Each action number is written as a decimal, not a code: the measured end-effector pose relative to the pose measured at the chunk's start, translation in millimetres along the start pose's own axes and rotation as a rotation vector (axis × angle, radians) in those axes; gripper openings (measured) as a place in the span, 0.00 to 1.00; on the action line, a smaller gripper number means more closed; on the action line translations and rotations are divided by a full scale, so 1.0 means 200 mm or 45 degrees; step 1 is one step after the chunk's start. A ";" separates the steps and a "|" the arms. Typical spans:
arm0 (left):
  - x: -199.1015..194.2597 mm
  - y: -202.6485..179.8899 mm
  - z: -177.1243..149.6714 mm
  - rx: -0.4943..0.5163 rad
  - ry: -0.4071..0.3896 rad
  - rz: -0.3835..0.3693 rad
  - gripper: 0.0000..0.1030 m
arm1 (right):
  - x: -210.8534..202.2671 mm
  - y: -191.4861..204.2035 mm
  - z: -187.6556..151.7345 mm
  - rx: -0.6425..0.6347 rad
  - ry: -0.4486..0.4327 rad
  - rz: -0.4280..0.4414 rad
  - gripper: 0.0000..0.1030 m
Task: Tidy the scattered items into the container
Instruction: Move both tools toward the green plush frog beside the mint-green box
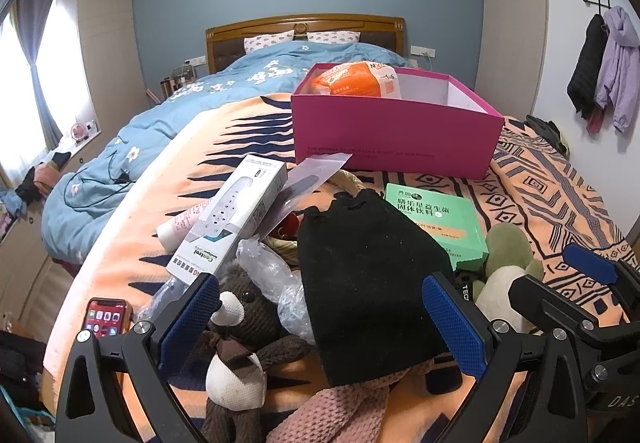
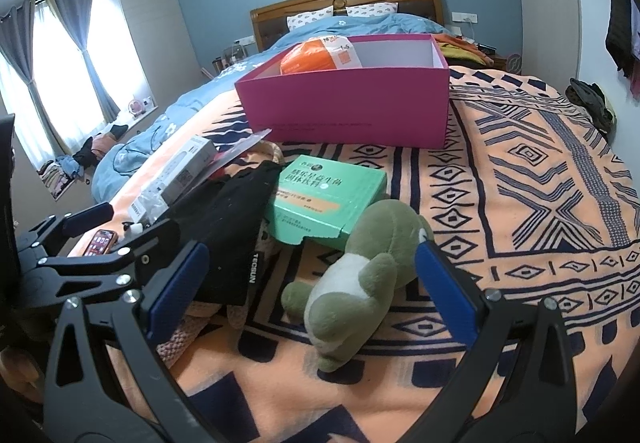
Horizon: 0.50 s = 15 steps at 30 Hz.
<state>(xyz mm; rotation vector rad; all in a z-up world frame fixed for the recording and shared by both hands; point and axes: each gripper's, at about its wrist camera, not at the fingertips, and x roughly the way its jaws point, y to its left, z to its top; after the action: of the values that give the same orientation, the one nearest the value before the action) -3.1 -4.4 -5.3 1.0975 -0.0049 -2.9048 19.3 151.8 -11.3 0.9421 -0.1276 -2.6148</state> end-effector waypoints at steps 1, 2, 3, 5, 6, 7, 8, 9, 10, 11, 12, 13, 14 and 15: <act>0.00 0.00 0.00 -0.001 0.001 0.002 1.00 | 0.00 0.00 0.00 0.002 0.000 0.002 1.00; 0.00 0.00 0.00 -0.003 0.002 0.004 1.00 | 0.00 0.00 0.00 0.004 0.001 0.005 1.00; 0.00 0.01 0.00 -0.005 0.003 0.005 1.00 | 0.00 0.00 0.00 0.006 0.001 0.007 1.00; 0.00 0.01 0.00 -0.009 0.005 0.006 1.00 | 0.00 0.00 0.00 0.009 0.001 0.013 1.00; 0.00 0.01 -0.01 -0.009 0.007 0.007 1.00 | 0.00 0.00 0.00 0.010 0.003 0.015 1.00; 0.00 0.01 -0.01 -0.010 0.008 0.008 1.00 | 0.00 0.00 0.00 0.010 0.004 0.015 1.00; 0.00 0.01 -0.01 -0.012 0.008 0.007 1.00 | 0.00 0.00 0.00 0.010 0.004 0.016 1.00; 0.00 0.01 -0.01 -0.012 0.008 0.006 1.00 | 0.00 0.00 0.00 0.012 0.004 0.019 1.00; 0.00 0.01 -0.01 -0.011 0.009 0.006 1.00 | 0.00 0.00 0.00 0.014 0.006 0.021 1.00; 0.00 0.02 -0.01 -0.013 0.009 0.006 1.00 | 0.01 0.00 0.00 0.015 0.007 0.023 1.00; 0.00 0.02 -0.02 -0.015 0.009 0.006 1.00 | 0.01 0.01 0.00 0.015 0.007 0.025 1.00; 0.00 0.02 -0.02 -0.016 0.011 0.005 1.00 | 0.01 0.01 0.00 0.015 0.007 0.026 1.00; 0.00 0.02 -0.02 -0.019 0.012 0.005 1.00 | 0.00 0.01 0.00 0.015 0.007 0.028 1.00; 0.00 0.02 -0.02 -0.020 0.011 0.004 1.00 | 0.00 0.01 0.00 0.014 0.007 0.030 1.00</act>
<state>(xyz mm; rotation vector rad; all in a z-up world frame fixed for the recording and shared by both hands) -0.6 -8.9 -7.5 1.1070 0.0164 -2.8917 19.6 149.6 -11.7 0.9456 -0.1510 -2.5924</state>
